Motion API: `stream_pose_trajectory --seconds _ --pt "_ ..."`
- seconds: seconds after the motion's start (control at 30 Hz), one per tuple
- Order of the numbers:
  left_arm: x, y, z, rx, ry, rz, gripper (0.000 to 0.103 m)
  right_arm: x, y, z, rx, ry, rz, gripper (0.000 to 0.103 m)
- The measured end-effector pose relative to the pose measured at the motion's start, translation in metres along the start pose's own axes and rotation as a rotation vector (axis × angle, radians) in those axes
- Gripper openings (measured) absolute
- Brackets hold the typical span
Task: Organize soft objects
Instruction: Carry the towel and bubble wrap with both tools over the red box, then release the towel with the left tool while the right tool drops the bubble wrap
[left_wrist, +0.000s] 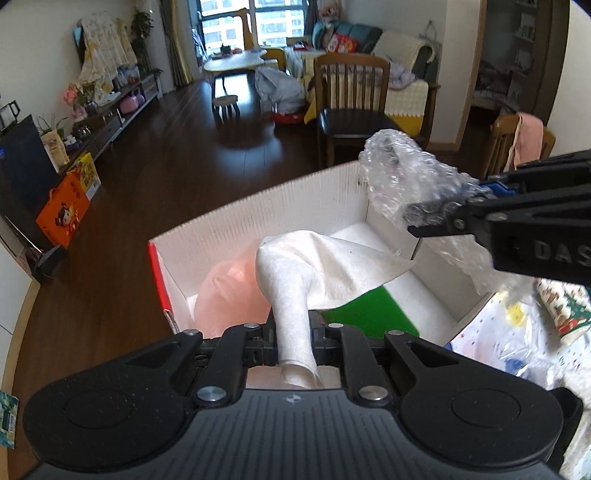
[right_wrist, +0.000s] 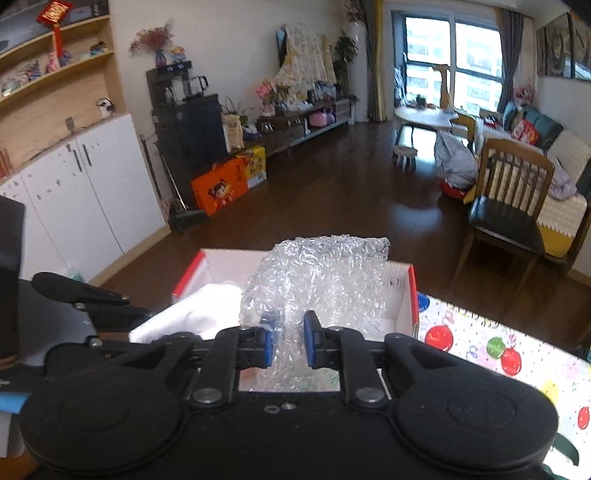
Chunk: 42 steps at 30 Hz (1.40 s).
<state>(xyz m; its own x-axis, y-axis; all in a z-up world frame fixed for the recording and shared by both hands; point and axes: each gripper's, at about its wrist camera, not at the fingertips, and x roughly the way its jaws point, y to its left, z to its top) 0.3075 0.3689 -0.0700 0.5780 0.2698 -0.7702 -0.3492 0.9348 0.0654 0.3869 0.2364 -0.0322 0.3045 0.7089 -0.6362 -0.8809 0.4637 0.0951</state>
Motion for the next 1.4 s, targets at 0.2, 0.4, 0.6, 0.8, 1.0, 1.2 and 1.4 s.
stream_pose_trajectory --seconds 0.2,0.4,0.6,0.8,1.0,1.2,1.4 --pt "0.024 -0.004 -0.001 0.009 0.059 -0.023 0.012 0.033 -0.008 -0.005 0.071 0.06 -0.002 0.017" --pt "0.042 -0.005 -0.004 0.024 0.12 -0.043 0.012 0.054 -0.009 -0.008 0.111 0.099 -0.019 0.02" --pt "0.053 -0.005 -0.006 0.032 0.167 -0.058 0.012 0.07 -0.013 -0.015 0.133 0.142 -0.04 0.021" --pt "0.058 0.001 -0.01 0.02 0.198 -0.071 0.012 0.079 -0.011 -0.023 0.148 0.174 -0.05 0.025" --pt "0.057 0.003 -0.011 0.02 0.201 -0.082 0.013 0.085 -0.016 -0.026 0.185 0.205 -0.052 0.039" --pt "0.058 0.004 -0.009 0.025 0.208 -0.081 0.014 0.082 -0.019 -0.027 0.199 0.196 -0.061 0.049" --pt "0.059 0.002 -0.006 0.033 0.211 -0.051 0.02 0.074 -0.022 -0.025 0.215 0.176 -0.054 0.059"
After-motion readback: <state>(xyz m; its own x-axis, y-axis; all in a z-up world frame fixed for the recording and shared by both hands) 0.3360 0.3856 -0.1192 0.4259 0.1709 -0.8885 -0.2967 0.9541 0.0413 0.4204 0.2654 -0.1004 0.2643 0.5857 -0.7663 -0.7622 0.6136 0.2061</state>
